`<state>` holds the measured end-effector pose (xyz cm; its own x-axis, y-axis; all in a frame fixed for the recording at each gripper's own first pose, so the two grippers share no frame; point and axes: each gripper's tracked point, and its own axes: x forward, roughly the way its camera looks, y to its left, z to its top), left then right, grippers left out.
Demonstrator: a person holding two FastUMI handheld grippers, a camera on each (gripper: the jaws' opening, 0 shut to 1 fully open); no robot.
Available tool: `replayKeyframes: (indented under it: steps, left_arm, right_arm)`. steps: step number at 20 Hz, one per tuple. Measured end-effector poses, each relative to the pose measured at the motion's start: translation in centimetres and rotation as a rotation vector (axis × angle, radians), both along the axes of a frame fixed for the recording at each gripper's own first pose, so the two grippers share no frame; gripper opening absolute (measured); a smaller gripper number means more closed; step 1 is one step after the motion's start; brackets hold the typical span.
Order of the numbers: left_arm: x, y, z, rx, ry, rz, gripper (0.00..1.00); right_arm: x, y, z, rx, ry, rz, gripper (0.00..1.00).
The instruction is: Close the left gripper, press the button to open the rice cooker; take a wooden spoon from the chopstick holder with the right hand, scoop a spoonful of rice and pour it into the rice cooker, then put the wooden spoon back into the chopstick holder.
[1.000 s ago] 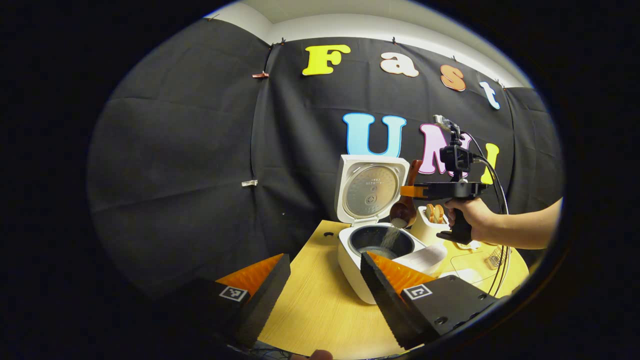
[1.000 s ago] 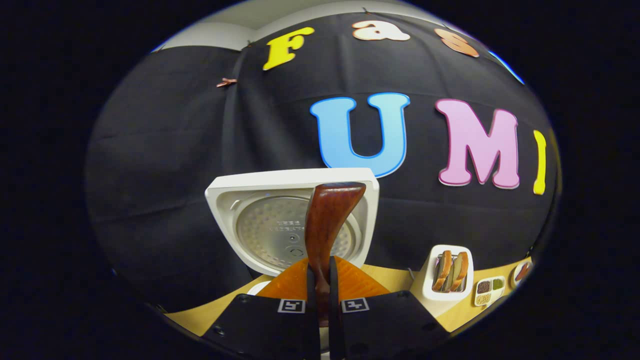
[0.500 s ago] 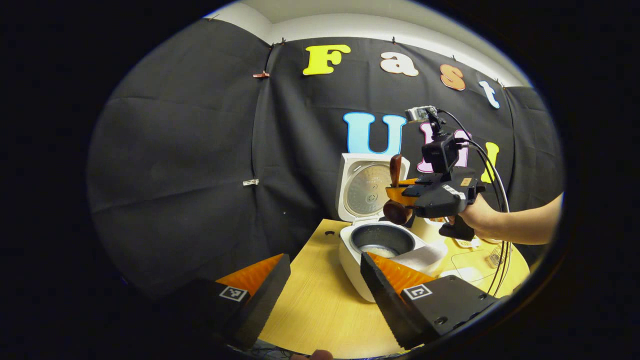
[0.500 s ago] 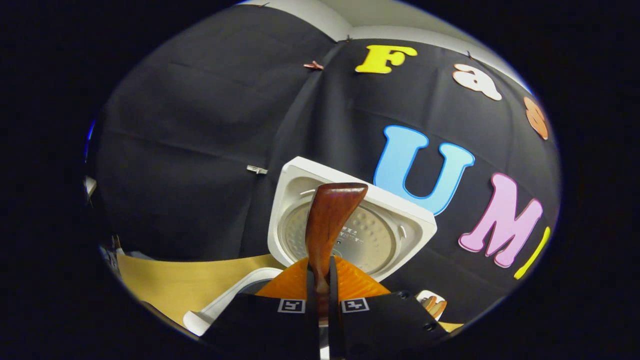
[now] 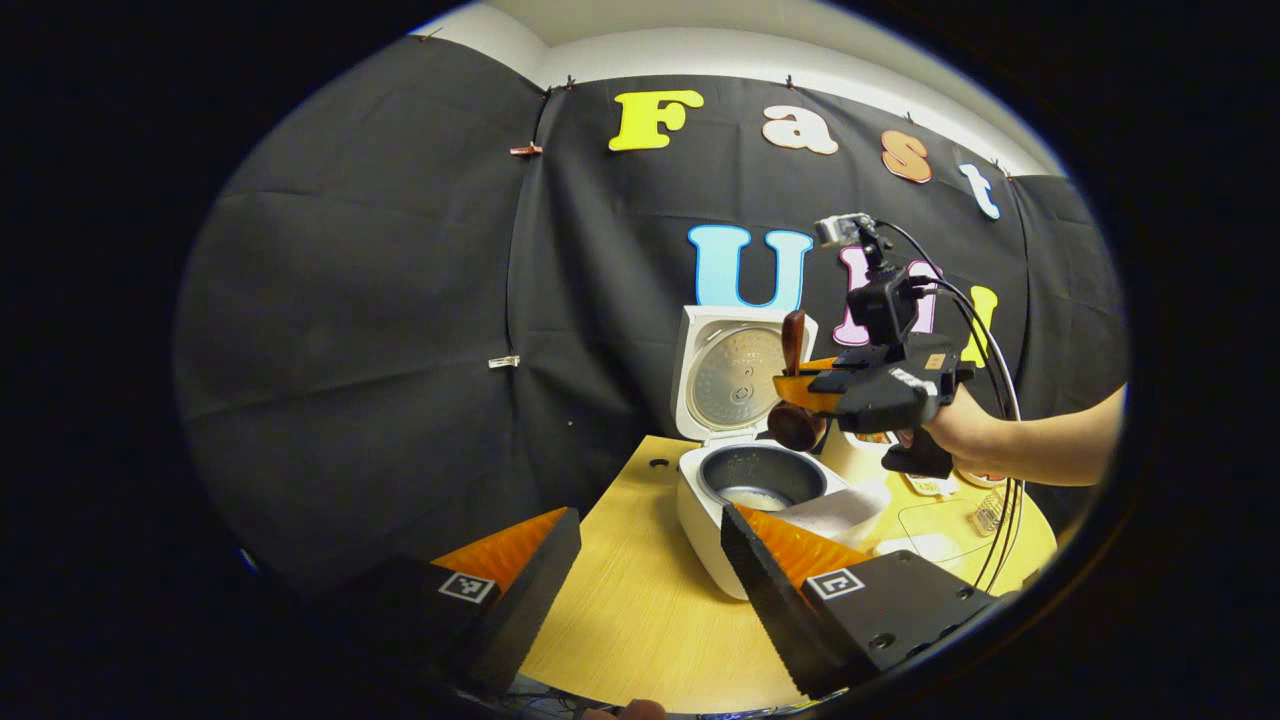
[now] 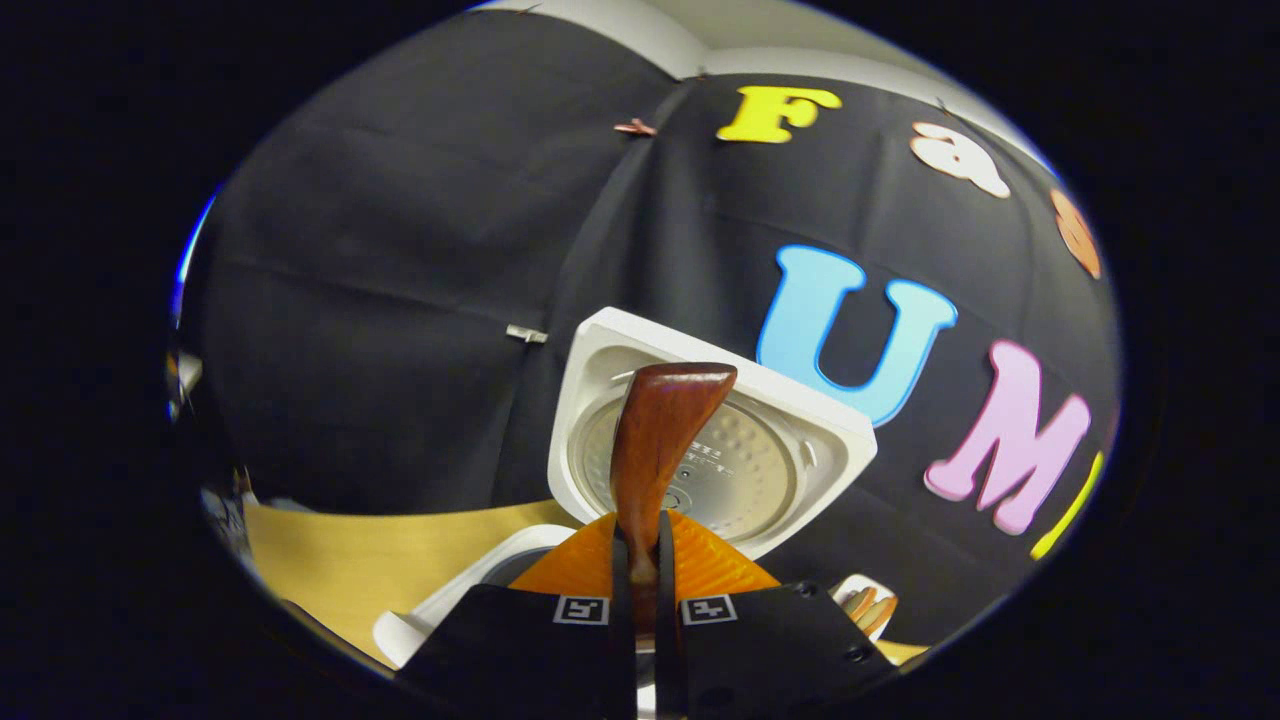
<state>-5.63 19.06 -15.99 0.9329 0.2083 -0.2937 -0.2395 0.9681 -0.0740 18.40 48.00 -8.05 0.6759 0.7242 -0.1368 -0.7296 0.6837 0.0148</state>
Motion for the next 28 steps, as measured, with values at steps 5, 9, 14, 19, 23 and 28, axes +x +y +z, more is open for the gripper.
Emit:
replayKeyframes:
  steps: [5,9,14,19,23,28]
  left_arm:
    - [-0.6,-0.7,0.5,0.005,-0.009,-0.003,0.97]
    - [-1.0,-1.8,1.1,0.023,-0.016,-0.014,0.97]
    - [-0.8,-3.9,2.7,-0.012,-0.044,-0.021,0.97]
    - [-0.4,-7.0,4.0,-0.003,-0.069,-0.045,0.97]
    - [0.0,-9.0,4.5,-0.012,-0.075,-0.051,0.97]
    - [0.4,-11.7,5.1,0.016,-0.072,-0.060,0.97]
  right_arm:
    - [1.3,-4.0,2.1,0.225,0.181,-0.093,0.11]
    - [0.9,-9.0,4.0,0.387,0.259,-0.146,0.11]
    - [0.0,-17.8,6.3,0.486,0.241,-0.217,0.11]
    - [-0.8,-28.0,5.9,0.473,0.188,-0.310,0.11]
    - [-1.3,-36.0,3.6,0.427,0.184,-0.391,0.11]
    - [-0.8,-46.1,-1.2,0.375,0.205,-0.542,0.11]
